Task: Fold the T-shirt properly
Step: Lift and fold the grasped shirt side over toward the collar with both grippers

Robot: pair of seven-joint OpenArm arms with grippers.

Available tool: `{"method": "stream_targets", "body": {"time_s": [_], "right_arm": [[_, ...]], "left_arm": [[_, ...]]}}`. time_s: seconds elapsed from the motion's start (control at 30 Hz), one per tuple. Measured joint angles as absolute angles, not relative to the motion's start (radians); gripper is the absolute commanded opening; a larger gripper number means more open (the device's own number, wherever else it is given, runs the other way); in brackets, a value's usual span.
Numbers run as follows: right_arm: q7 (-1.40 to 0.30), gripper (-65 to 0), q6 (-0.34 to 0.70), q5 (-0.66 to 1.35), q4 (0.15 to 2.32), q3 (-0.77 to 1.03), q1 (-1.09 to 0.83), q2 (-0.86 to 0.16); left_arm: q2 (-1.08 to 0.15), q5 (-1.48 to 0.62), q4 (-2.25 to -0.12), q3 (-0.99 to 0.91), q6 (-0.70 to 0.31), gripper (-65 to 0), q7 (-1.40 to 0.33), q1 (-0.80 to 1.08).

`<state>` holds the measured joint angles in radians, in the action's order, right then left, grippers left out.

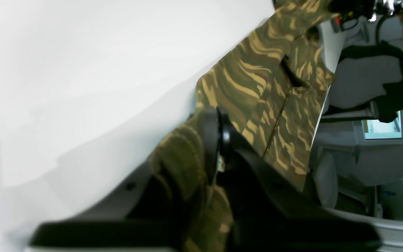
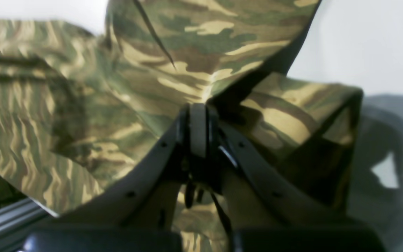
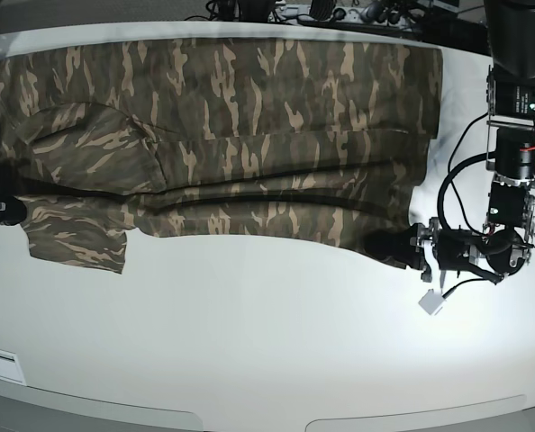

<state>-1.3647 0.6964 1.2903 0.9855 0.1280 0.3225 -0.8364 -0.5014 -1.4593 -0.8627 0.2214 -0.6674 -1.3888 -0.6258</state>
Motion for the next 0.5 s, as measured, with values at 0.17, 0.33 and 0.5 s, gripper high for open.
{"method": "stream_targets", "body": {"time_s": [0.17,0.33,0.5], "right_arm": [[-1.404,-65.0,0.696,1.291,0.986,0.128,0.321,-0.842],[-1.399,-65.0,0.697,1.292,0.986,0.128,0.321,-0.87],[-1.396,-65.0,0.697,1.295,0.986,0.128,0.321,-0.879]], "left_arm": [[-0.532,-1.46,-0.863,0.223,-0.659,-65.0,-1.389,-0.626],[-0.534,-1.46,-0.863,0.222,-0.651,-65.0,-1.388,-0.617],[-0.535,-1.46,-0.87,0.223,-0.634,-65.0,-1.389,-0.59]]}}
